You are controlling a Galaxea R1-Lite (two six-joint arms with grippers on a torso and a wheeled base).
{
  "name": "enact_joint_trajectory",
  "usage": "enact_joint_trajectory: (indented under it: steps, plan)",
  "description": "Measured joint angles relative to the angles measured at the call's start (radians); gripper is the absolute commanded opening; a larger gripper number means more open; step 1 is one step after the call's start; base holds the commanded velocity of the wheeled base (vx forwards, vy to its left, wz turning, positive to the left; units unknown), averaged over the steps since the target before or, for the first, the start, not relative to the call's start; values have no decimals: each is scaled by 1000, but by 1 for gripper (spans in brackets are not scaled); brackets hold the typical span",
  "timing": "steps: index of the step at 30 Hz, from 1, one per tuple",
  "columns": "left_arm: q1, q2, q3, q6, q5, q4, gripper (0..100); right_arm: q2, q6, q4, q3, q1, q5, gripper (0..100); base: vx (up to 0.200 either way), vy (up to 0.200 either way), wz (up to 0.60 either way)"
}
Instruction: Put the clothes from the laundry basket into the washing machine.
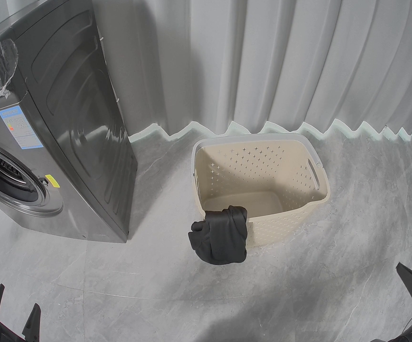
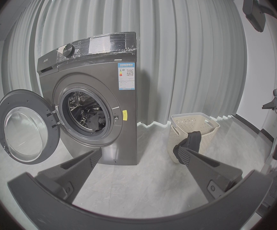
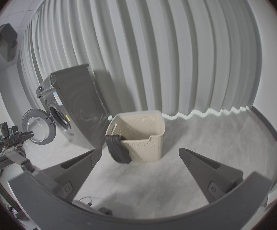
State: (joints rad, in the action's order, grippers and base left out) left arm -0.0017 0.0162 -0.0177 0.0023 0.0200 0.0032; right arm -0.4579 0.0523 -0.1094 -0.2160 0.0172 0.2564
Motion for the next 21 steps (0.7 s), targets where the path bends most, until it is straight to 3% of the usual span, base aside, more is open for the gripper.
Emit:
enact_joint_trajectory:
  steps: [7,11,16,21]
  plan:
    - [0,0,0,0,0,0,100,-250,4,-104,8,45,28,100,0,0,0]
    - [0,0,0,0,0,0,100,-387,12,-172,11,123,24,100,0,0,0]
    - [0,0,0,-2,0,0,100,-553,47,-274,6,229,-16,100,0,0,0]
    - [0,0,0,-2,0,0,100,-704,116,-397,2,348,-97,100,0,0,0]
